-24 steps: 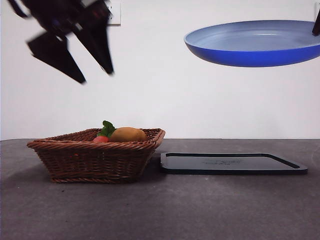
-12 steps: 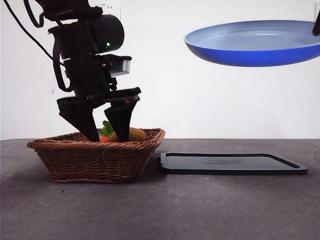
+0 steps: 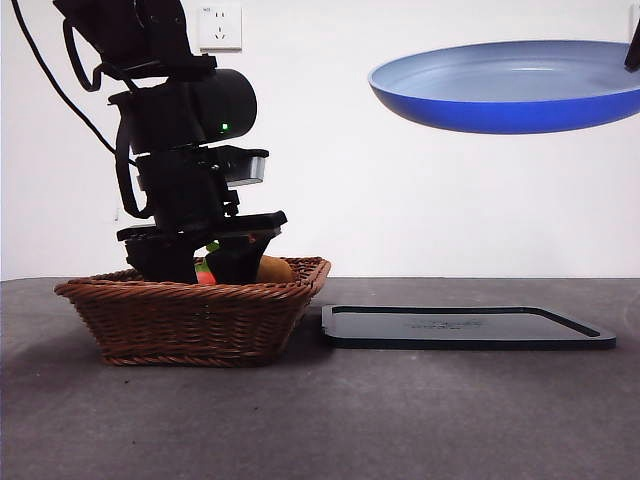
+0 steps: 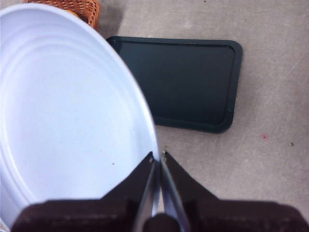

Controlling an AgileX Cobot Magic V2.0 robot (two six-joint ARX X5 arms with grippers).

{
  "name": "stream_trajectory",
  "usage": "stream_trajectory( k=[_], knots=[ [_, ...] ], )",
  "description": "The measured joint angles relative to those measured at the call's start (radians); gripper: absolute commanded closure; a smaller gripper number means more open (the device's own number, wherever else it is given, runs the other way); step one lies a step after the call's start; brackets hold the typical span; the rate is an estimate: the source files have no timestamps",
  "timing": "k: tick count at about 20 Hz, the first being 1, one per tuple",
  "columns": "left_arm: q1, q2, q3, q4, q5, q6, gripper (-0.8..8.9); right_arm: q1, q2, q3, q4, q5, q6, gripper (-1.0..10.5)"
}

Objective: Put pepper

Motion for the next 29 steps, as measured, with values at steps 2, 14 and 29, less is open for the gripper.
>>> stream_trajectory(
  k=[2,14,29],
  knots=[
    [0.000,0.000,0.000,-0.006,0.002,0.000,5.76,0.000,0.000,0.000,0.000,0.000,-0.004,9.4],
    [0.000,-0.011,0.001,-0.017,0.003,-0.052,6.90,0.000,0.000,0.000,0.000,0.000,-0.007,9.4],
    [-0.060,-0.346,0.008,-0.039,0.203,-0.059,6.90,0.055,0.348,0.000,0.082,-0.047,0.070,9.4]
  ],
)
